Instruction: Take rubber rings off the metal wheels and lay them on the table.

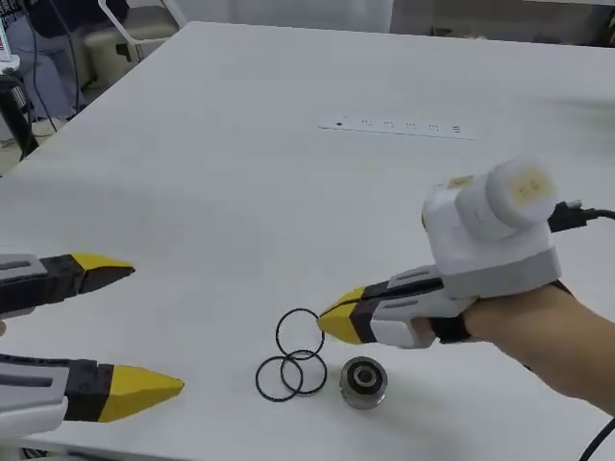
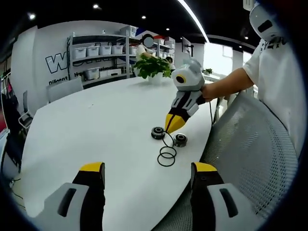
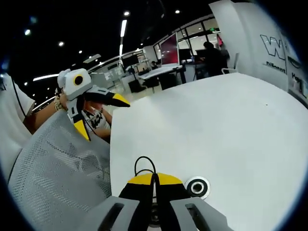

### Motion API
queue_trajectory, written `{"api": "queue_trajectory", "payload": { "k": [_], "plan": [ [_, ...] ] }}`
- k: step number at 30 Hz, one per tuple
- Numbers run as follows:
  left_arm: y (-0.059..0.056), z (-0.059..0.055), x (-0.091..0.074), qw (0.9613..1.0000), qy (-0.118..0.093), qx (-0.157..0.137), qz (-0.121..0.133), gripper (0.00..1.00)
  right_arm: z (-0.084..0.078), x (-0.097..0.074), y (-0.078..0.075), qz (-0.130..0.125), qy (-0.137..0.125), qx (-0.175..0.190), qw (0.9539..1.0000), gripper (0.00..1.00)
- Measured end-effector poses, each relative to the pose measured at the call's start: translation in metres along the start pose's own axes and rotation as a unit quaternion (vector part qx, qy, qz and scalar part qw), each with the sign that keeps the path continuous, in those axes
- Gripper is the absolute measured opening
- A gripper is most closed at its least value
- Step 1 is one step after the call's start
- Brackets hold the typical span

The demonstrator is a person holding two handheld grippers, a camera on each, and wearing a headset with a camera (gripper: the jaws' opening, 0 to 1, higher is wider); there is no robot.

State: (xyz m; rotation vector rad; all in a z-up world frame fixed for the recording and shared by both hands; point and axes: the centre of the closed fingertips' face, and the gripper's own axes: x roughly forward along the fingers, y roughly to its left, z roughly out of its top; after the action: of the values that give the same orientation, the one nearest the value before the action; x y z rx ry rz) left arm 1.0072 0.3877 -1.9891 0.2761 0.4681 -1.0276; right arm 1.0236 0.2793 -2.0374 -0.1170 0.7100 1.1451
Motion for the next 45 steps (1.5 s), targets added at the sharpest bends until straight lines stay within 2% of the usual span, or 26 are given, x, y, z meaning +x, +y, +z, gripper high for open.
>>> {"api": "queue_trajectory", "payload": {
  "k": [3, 10, 27, 36, 41, 45],
  "plan": [
    [-0.005, -0.003, 0.000, 1.0000, 0.002, -0.001, -0.003, 0.69, -0.006, 0.005, 0.002, 0.002, 0.008, -0.001, 1.0000, 0.00],
    [-0.005, -0.003, 0.001, 0.9999, -0.003, -0.013, 0.000, 0.68, -0.019, 0.014, 0.003, 0.001, 0.028, -0.002, 0.9996, 0.00],
    [-0.004, -0.007, -0.001, 0.9999, 0.002, -0.014, 0.003, 0.67, -0.035, 0.024, -0.004, -0.020, 0.045, -0.008, 0.9988, 0.00],
    [0.000, -0.007, -0.005, 0.9998, 0.003, -0.011, 0.014, 0.66, -0.023, 0.019, -0.008, -0.026, 0.013, 0.007, 0.9995, 0.03],
    [0.001, -0.007, -0.007, 0.9998, 0.004, -0.010, 0.017, 0.66, -0.016, 0.013, -0.014, -0.028, -0.012, 0.020, 0.9993, 0.03],
    [0.004, -0.008, -0.008, 0.9997, 0.008, -0.005, 0.023, 0.65, -0.011, 0.003, -0.023, -0.039, -0.030, 0.028, 0.9984, 0.04]
  ]
}}
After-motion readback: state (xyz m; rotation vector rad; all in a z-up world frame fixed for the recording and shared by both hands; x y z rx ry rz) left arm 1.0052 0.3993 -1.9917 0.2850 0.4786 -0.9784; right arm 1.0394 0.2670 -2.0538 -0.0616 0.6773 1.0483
